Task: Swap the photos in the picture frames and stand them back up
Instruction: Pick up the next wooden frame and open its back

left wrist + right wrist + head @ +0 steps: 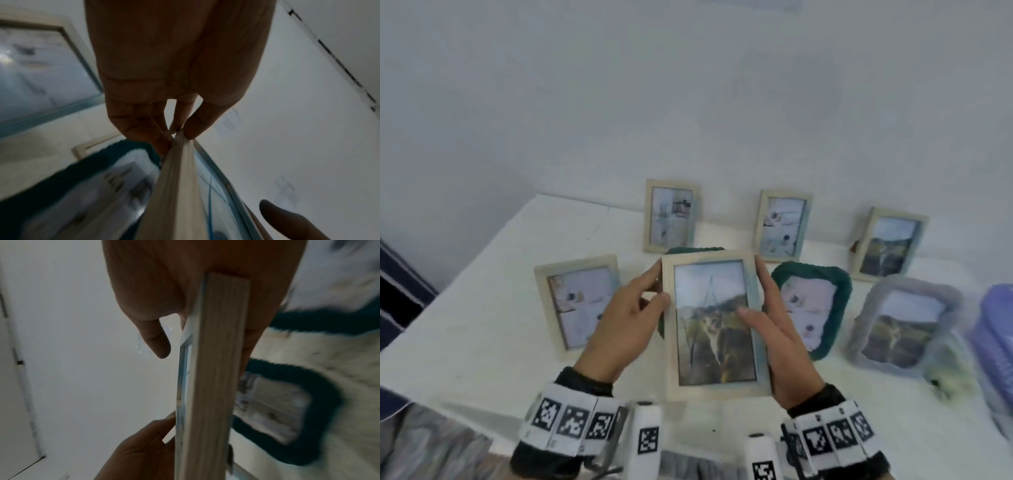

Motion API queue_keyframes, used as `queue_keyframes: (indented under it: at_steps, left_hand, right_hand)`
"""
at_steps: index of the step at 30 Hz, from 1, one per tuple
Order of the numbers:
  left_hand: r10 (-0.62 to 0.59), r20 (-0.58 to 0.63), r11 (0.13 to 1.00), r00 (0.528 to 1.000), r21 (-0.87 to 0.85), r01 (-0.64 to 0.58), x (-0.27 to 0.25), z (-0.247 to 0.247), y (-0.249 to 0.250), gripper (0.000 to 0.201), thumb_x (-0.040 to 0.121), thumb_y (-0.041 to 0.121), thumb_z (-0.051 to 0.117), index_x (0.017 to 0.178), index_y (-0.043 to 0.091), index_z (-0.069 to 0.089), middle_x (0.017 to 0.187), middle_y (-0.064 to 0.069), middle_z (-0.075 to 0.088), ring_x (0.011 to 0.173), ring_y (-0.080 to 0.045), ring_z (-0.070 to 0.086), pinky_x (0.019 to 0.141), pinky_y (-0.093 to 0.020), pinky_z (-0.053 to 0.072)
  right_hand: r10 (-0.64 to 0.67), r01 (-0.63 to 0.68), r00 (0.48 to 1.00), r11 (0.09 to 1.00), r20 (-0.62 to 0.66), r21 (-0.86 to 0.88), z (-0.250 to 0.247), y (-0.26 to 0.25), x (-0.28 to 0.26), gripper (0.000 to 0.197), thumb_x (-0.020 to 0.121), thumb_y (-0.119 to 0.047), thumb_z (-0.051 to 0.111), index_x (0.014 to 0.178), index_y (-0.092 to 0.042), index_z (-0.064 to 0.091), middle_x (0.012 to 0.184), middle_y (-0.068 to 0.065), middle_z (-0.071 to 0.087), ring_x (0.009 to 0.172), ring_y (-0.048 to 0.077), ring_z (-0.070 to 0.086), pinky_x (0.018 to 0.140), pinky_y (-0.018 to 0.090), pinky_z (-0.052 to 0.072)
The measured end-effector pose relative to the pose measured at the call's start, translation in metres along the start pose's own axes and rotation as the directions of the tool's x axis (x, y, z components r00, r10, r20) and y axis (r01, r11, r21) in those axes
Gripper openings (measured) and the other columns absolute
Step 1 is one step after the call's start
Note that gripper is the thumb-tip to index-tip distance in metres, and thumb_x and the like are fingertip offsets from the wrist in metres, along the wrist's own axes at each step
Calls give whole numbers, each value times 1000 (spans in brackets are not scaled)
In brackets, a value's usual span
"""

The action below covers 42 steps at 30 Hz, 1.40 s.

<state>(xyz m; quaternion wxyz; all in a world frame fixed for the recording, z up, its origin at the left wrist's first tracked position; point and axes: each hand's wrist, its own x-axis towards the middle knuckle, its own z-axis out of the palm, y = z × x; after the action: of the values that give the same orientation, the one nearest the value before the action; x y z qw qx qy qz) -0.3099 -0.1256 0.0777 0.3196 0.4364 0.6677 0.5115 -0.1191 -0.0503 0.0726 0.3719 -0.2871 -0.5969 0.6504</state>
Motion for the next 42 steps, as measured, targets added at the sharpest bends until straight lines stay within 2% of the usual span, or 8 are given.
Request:
queue_keyframes:
  at_steps: [5, 11, 13, 17, 23, 28, 36, 42]
  left_hand:
    - [-11, 126, 991, 992, 131, -5, -41, 75, -8, 47, 90, 50, 53, 129, 59, 28, 122, 24, 52, 102, 5, 55, 80, -9, 44]
    - [-69, 233, 992, 970, 115, 43, -74, 150, -14, 103, 67, 84, 59, 148, 49, 6, 145, 20, 33, 132, 1, 37, 111, -27, 35]
    - [-83, 255, 996, 963, 42, 75, -80, 169, -12, 105, 68, 78, 66, 148, 52, 4, 149, 22, 33, 135, 0, 37, 112, -31, 37]
    - [-102, 270, 988, 957, -85, 130, -94, 188, 9, 76, 79, 48, 71, 131, 59, 17, 121, 44, 35, 105, 30, 44, 82, 2, 39]
    - [-151, 298, 963, 943, -173, 209, -101, 198, 8, 102, 65, 66, 67, 149, 51, 10, 140, 20, 44, 114, 4, 57, 84, -12, 48]
    - [-148, 263, 894, 953, -376, 243, -105, 207, 2, 86, 69, 66, 64, 144, 35, 38, 121, 6, 67, 108, -14, 66, 97, -41, 51]
    - [-291, -124, 890, 949, -399, 221, -96, 202, -30, 15, 92, 28, 63, 106, 23, 67, 99, -7, 71, 84, -18, 69, 66, -40, 59]
    - [-244, -123, 969, 962, -8, 245, -92, 211, -76, 11, 94, 22, 62, 99, 29, 69, 92, 4, 72, 85, -10, 67, 65, -21, 55]
  right_hand:
    - [128, -119, 984, 990, -124, 78, -53, 32, -63, 63, 87, -27, 59, 141, -50, 35, 141, -25, 47, 125, 2, 51, 100, 32, 48]
    - [140, -137, 980, 990, -141, 29, -86, 36, -107, 61, 92, -37, 47, 141, -56, 17, 126, -46, 43, 107, -24, 50, 79, 5, 45]
    - [193, -189, 973, 981, -124, 46, -95, 36, -118, 57, 91, -46, 45, 139, -59, 18, 117, -37, 59, 108, -13, 57, 84, 14, 49]
    - [282, -272, 955, 956, -89, 111, -110, 36, -136, 49, 88, -65, 42, 136, -55, 37, 119, 2, 68, 108, 21, 66, 86, 41, 54]
    - [328, -326, 919, 944, -221, 43, -129, 49, -142, 27, 102, -22, 44, 113, -12, 67, 101, 16, 70, 86, 32, 70, 70, 37, 57]
    - [316, -335, 925, 940, -210, -63, -139, 54, -146, 24, 98, -12, 51, 99, -14, 75, 92, 13, 72, 76, 26, 64, 67, 43, 55]
    - [195, -292, 907, 929, -373, -227, -165, 69, -152, 3, 91, -16, 65, 93, -16, 67, 76, 1, 66, 64, 14, 59, 54, 29, 51]
    - [112, -332, 912, 767, -395, -549, -174, 90, -154, 11, 90, -30, 66, 100, -27, 60, 75, -7, 64, 69, 5, 59, 60, 13, 44]
